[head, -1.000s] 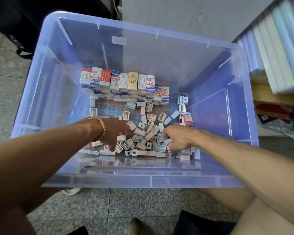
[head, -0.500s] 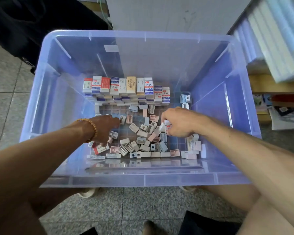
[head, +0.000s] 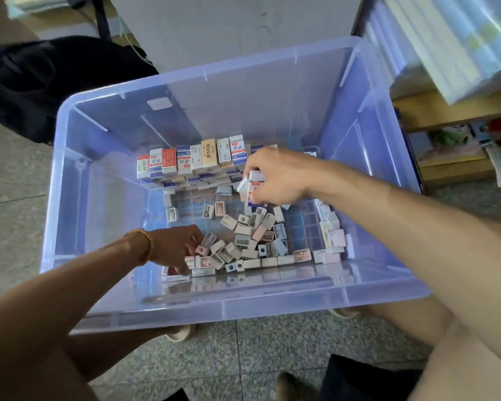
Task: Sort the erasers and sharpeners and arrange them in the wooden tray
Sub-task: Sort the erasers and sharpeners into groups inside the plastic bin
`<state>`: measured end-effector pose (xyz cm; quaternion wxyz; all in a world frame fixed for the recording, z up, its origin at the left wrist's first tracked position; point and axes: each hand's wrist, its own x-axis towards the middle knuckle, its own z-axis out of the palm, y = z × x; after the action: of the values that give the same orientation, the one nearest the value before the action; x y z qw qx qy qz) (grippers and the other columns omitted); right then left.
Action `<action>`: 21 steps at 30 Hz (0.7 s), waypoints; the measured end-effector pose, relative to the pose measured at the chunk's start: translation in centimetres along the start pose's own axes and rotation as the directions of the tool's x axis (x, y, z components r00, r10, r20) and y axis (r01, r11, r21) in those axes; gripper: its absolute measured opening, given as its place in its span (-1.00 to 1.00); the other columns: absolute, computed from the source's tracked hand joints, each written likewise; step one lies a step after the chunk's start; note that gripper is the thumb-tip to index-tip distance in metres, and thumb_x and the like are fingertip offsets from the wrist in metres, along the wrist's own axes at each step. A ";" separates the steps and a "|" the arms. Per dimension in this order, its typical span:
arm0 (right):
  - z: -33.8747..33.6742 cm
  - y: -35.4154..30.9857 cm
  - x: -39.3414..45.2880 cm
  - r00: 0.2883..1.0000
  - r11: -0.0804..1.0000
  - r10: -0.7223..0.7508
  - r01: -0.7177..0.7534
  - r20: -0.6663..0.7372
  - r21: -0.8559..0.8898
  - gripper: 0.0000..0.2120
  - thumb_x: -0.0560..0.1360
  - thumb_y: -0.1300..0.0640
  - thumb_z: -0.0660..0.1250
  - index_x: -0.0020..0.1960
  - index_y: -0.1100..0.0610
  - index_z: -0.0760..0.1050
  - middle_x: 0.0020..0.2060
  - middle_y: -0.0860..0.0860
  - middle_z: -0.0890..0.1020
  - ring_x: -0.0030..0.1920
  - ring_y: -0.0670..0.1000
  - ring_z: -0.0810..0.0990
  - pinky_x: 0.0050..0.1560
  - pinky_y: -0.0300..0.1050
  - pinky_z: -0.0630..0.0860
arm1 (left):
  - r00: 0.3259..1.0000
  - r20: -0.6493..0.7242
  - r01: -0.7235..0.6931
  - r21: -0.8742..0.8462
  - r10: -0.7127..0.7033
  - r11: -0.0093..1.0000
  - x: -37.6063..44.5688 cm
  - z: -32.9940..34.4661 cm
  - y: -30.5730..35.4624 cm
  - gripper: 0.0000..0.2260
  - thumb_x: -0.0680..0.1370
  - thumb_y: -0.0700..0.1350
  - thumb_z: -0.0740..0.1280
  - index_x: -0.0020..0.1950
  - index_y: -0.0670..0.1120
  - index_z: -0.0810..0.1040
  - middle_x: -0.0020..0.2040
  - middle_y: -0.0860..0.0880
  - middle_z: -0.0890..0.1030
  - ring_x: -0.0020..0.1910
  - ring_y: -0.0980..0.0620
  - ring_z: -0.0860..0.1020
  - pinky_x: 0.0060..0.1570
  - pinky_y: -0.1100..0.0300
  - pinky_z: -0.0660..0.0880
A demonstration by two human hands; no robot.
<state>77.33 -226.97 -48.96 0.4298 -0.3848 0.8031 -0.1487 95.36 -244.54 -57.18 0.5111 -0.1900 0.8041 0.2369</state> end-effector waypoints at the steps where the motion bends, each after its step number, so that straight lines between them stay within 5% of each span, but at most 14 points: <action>1: -0.1 0.0 0.0 1.000 0.999 -0.006 0.005 0.014 0.034 -0.67 0.47 0.25 0.38 0.22 0.27 0.53 -0.01 0.20 0.65 -0.26 0.03 0.44 -0.28 -0.13 0.35 | 1.000 -0.011 -0.002 -0.005 0.002 1.000 -0.1 0.2 0.2 -0.44 0.42 -0.22 0.53 0.30 0.00 0.33 0.15 0.00 0.50 0.06 -0.02 0.52 0.09 0.13 0.52; 6: -0.1 0.0 0.3 0.998 0.971 -0.041 0.027 0.053 0.237 -0.78 0.49 0.23 0.42 0.11 0.08 0.51 -0.13 0.04 0.59 -0.33 -0.03 0.51 -0.37 -0.21 0.45 | 1.000 -0.026 0.010 0.164 -0.006 0.986 -0.7 0.3 0.9 -0.46 0.45 -0.10 0.51 0.37 -0.08 0.40 0.27 -0.07 0.49 0.10 -0.01 0.48 0.13 0.21 0.41; 10: 0.6 0.2 1.1 0.996 0.921 -0.023 -0.013 0.089 0.390 -0.75 0.50 0.28 0.42 0.14 0.11 0.52 -0.10 0.04 0.64 -0.25 -0.06 0.63 -0.18 -0.09 0.61 | 1.000 0.011 0.017 0.214 -0.019 0.977 -0.8 0.2 1.0 -0.51 0.45 -0.11 0.51 0.34 -0.08 0.45 0.24 -0.06 0.56 0.17 -0.05 0.54 0.14 0.18 0.44; 17: 0.9 0.2 1.8 0.995 0.908 0.024 -0.064 0.100 0.414 -0.80 0.53 0.27 0.40 0.13 0.10 0.54 -0.14 0.01 0.64 -0.35 -0.15 0.62 -0.35 -0.22 0.54 | 0.996 -0.080 -0.019 0.054 0.024 0.998 -0.1 0.4 0.5 -0.59 0.40 -0.09 0.56 0.20 -0.13 0.58 0.11 -0.03 0.62 -0.01 0.02 0.54 0.04 0.21 0.48; 21: 1.1 -0.5 2.2 0.996 0.913 0.008 -0.044 0.089 0.405 -0.82 0.53 0.25 0.41 0.09 0.08 0.53 -0.19 0.00 0.64 -0.45 -0.18 0.59 -0.45 -0.27 0.46 | 0.995 -0.095 -0.032 0.009 0.033 0.999 -0.3 0.4 0.5 -0.57 0.39 -0.09 0.57 0.22 -0.10 0.60 0.06 0.00 0.55 0.08 -0.02 0.54 0.05 0.21 0.44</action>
<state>77.69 -228.84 -50.55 0.5361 -0.2823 0.7407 -0.2904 95.50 -243.91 -57.01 0.4689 -0.1861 0.8315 0.2327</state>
